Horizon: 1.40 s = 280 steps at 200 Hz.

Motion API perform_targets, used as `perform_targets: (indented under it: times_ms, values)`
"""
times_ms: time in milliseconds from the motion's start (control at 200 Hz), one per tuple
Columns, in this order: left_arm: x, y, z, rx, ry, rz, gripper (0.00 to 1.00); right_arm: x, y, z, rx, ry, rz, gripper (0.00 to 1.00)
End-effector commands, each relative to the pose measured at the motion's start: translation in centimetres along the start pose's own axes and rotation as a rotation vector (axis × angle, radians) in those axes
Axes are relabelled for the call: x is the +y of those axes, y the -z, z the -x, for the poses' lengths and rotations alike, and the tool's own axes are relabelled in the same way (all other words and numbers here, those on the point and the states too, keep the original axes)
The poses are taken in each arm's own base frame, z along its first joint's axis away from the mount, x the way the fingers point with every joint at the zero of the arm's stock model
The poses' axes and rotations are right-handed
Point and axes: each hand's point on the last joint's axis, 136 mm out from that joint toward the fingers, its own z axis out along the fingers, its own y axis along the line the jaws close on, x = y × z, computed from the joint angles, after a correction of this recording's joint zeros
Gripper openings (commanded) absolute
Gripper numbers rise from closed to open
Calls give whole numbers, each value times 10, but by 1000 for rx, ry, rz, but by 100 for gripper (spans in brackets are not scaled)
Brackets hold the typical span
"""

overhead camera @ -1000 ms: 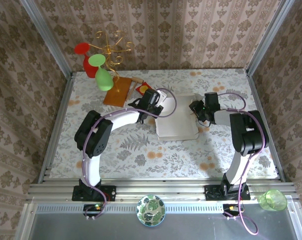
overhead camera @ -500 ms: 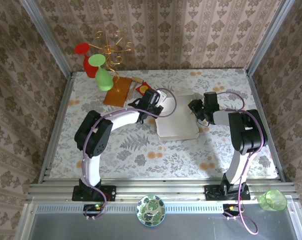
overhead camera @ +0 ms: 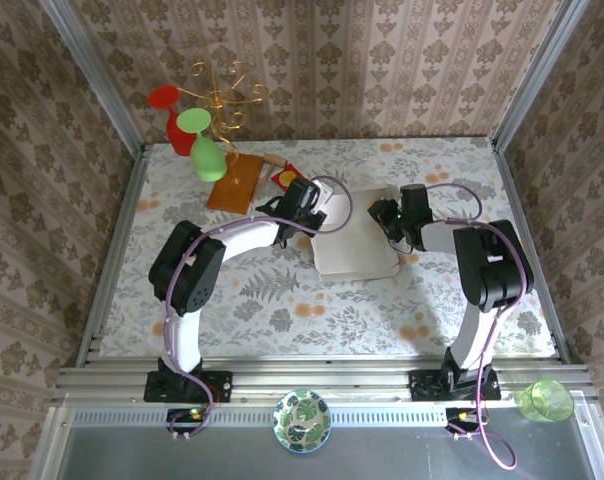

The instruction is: Fold the paper box

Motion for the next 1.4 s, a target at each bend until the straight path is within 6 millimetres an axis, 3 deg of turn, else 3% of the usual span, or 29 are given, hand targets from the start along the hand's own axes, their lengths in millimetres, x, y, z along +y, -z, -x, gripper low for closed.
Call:
perform_targets:
  times_ms: [0,85,190,260,350,470,680,850,1175,1395]
  values:
    - [11,7,-16,79,6,-3,0,52,41,10,-22,109,121,47]
    - [20,18,-11,70,30,-35,0,74,77,18,-42,167,182,49]
    - [27,31,-5,57,32,-72,0,85,120,32,-90,216,229,48]
    - [30,37,-3,51,19,-91,0,85,143,43,-129,242,236,46]
    - [28,43,0,34,6,-136,0,72,152,58,-159,243,229,41]
    - [25,49,4,15,16,-219,0,59,148,67,-141,324,236,34]
    - [31,59,15,-7,47,-306,0,36,105,49,57,491,233,33]
    - [28,64,15,-6,68,-392,0,52,100,38,49,600,425,30]
    - [22,69,13,-8,68,-454,0,61,93,21,111,713,476,32]
    - [22,68,15,-5,86,-463,0,72,91,-2,169,747,507,30]
